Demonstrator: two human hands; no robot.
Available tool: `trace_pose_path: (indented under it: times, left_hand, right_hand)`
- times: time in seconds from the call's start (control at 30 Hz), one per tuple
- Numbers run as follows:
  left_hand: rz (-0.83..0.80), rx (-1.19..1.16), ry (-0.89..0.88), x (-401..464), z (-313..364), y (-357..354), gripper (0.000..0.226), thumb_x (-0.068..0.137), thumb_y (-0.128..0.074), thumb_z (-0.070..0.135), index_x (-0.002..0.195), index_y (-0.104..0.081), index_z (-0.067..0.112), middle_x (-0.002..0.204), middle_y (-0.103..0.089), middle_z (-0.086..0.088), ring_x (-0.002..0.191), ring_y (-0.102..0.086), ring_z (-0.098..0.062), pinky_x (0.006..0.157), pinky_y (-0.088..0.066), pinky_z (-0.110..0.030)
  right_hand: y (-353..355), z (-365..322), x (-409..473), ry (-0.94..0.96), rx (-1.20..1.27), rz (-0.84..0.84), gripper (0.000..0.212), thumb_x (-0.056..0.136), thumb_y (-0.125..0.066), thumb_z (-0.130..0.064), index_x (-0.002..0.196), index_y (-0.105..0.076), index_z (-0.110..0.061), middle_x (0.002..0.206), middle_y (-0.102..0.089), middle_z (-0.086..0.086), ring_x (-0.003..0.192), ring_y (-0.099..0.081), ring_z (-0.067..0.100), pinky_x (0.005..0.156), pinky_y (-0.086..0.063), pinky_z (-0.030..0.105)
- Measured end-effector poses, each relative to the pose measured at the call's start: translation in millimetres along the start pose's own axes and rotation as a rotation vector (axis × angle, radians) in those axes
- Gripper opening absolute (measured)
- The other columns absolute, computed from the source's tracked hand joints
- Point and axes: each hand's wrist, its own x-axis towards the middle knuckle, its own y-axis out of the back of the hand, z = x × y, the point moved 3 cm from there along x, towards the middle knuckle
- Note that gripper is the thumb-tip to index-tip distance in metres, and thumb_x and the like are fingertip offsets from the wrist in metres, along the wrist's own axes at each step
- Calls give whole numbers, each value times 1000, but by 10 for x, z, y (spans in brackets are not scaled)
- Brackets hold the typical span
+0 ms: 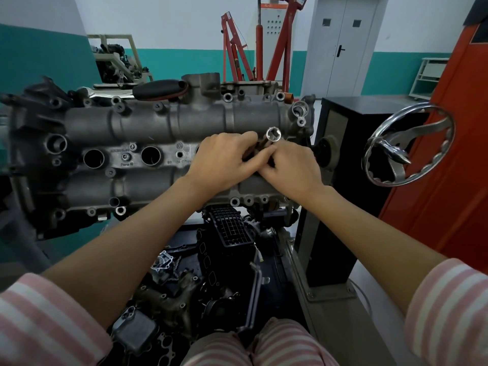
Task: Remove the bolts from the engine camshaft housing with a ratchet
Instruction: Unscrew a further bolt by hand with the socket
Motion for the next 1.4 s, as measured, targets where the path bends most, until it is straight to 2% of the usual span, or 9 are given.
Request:
trace_pose_path:
  times: [0.1,0.2,0.37,0.53,0.67,0.8,1.1,1.23,1.4]
  left_hand:
    - [5,-16,0,-4,17,5,58,82,-24,54,86,-56,5,60,-54,0,53,-52,-21,50,-41,-34]
    - [12,-25,-18,-9,25,7,47,83,-27,48,83,-52,9,59,-47,7,52,-50,-21,45,-32,-28]
    - [14,-30,13,-2,-10,-5,61,86,-29,54,73,-62,4,53,-55,-4,51,-52,-22,49,-38,-33]
    - [-5,-1,1,3,-27,-16,59,91,-40,52,67,-61,3,53,-55,-7,51,-52,-23,51,-38,-33]
    - [-2,-3,3,0,7,-1,60,83,-24,55,80,-58,5,59,-56,-2,52,-51,-20,49,-40,-33]
    - [19,-12,2,-5,22,1,41,84,-29,48,78,-48,12,58,-46,7,51,-49,-20,47,-34,-29]
    - [12,-32,5,-8,-19,-13,56,88,-40,51,68,-61,4,52,-55,-6,51,-53,-24,50,-38,-34]
    - [7,-12,-7,0,-3,-6,63,84,-24,57,84,-58,5,61,-57,-3,54,-53,-21,50,-42,-36]
    - [38,-45,-31,-10,20,2,42,85,-31,45,84,-53,9,63,-47,9,54,-52,-22,49,-35,-29]
  right_hand:
    - [-8,8,15,-23,-7,-23,36,87,-39,-42,94,-48,-8,74,-58,0,61,-55,17,53,-43,32]
    - [-10,18,24,-17,-15,-11,39,86,-38,-43,100,-47,-7,77,-61,2,64,-58,21,53,-41,31]
    - [10,-3,9,-9,5,9,23,85,-54,-40,71,-46,-24,63,-47,-12,59,-44,9,46,-24,19]
    - [33,-25,-19,25,31,80,23,86,-59,-28,68,-58,-13,61,-52,-4,56,-38,8,45,-21,18]
    - [4,2,1,-4,6,-9,23,89,-50,-34,78,-41,-16,65,-45,-6,56,-44,13,50,-35,29]
    - [-2,14,22,-17,-19,-26,41,86,-38,-45,100,-48,-8,77,-61,2,63,-57,20,56,-46,34]
    - [19,-5,-15,14,41,69,20,85,-58,-30,73,-65,-15,68,-63,-2,60,-45,8,48,-24,13]
    - [8,-4,-5,-5,23,17,20,88,-53,-30,75,-43,-18,64,-44,-8,57,-41,11,46,-27,26]
    - [-14,25,20,-12,3,-2,35,86,-41,-42,96,-51,-9,79,-61,1,66,-58,19,54,-41,31]
